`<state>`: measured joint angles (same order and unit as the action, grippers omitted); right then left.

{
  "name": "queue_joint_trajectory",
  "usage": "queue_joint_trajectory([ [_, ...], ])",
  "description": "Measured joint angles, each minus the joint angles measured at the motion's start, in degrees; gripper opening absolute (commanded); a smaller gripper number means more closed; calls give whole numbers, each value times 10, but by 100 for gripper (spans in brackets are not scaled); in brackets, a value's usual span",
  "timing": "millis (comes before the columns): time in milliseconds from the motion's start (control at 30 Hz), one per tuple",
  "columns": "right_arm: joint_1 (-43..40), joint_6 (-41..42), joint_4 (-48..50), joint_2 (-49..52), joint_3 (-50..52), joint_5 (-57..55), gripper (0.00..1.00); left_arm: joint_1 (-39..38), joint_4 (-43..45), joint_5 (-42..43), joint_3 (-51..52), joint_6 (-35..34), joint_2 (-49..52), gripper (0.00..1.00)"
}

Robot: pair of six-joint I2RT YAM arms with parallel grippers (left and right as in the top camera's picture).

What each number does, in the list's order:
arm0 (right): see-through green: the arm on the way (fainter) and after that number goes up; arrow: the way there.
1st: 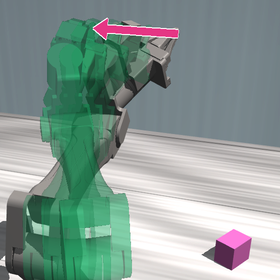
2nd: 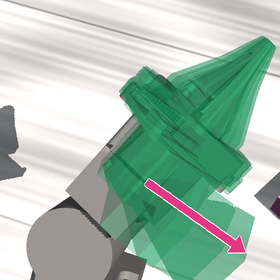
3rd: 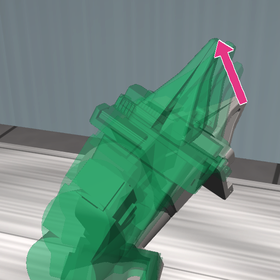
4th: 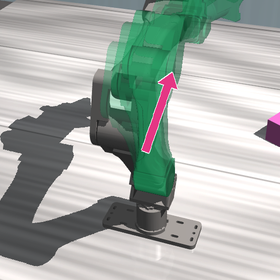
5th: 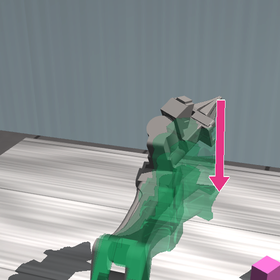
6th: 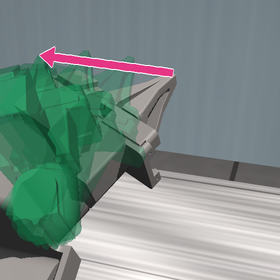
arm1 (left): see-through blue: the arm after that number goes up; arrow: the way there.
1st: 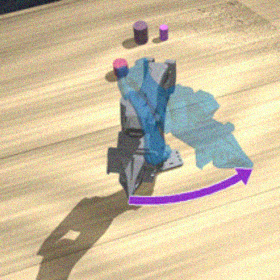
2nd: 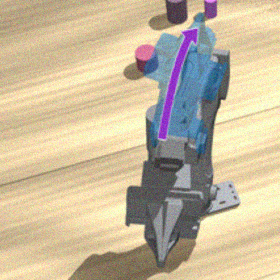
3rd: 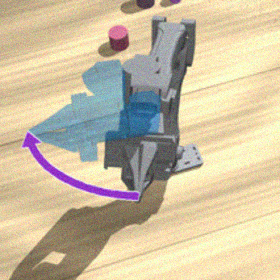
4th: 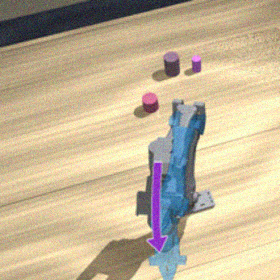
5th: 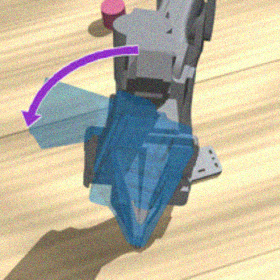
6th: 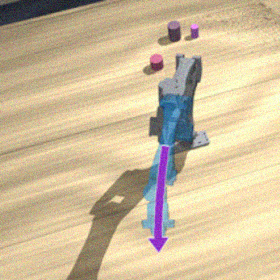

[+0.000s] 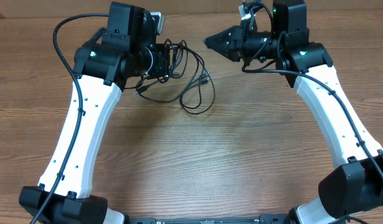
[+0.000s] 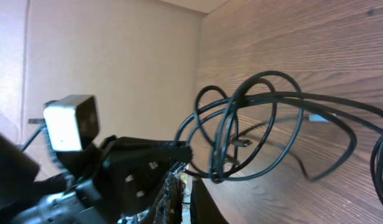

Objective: Untangle cables

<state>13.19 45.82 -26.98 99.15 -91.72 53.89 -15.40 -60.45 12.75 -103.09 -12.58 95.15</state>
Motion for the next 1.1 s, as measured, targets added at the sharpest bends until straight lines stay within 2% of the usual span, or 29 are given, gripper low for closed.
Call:
queue_joint_trajectory([
  [67,0,2,2,0,0,6,4,0,0,-3,0,-6,0,4],
  [100,0,3,2,0,0,8,9,0,0,-2,0,-7,0,4],
  [167,0,5,2,0,0,11,44,0,2,8,0,-8,0,4],
  [233,0,6,2,0,0,11,52,0,5,20,0,-7,0,4],
  [400,0,5,-11,0,0,-16,55,0,12,80,0,7,0,4],
  [567,0,5,-23,0,0,-44,53,-5,13,125,0,22,0,4],
  [700,0,4,-24,0,0,-57,46,-19,16,144,0,29,0,4],
  [1100,11,-2,-73,0,0,-106,46,-44,35,162,0,40,0,4],
])
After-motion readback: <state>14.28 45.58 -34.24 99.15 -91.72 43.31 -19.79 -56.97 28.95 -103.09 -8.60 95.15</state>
